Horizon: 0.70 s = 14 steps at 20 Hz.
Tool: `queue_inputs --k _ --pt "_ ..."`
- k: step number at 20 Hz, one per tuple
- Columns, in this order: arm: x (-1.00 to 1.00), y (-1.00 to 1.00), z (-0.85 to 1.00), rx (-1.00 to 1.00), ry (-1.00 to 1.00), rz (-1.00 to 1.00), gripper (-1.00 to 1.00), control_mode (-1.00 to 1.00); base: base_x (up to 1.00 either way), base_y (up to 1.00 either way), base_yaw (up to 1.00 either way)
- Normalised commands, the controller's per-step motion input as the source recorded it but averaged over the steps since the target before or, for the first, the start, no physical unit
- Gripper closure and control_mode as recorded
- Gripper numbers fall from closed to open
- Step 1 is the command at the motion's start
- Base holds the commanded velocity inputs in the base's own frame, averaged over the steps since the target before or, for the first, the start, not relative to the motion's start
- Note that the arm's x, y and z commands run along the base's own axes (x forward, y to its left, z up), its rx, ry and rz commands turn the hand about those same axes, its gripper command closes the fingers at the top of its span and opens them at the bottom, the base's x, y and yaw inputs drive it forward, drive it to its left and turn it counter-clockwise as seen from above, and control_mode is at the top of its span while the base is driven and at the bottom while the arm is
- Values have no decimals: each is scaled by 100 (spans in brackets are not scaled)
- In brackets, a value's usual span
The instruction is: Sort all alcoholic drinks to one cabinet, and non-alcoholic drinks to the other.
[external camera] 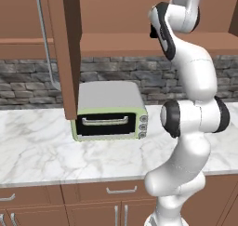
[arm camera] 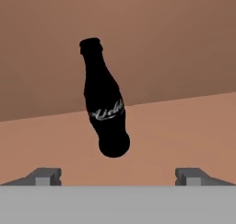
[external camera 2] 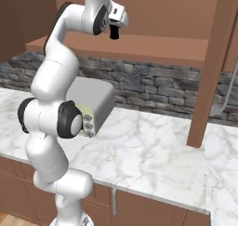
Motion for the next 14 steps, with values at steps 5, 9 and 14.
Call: queue_inputs --k 5,9,14 --pt "-100 0 -17 0 -9 0 -100 -100 0 0 0" --pt "-100 0 -31 0 -4 0 -100 -100 0 0 0" --pt "-100 0 -32 0 -2 0 -100 -100 0 0 0"
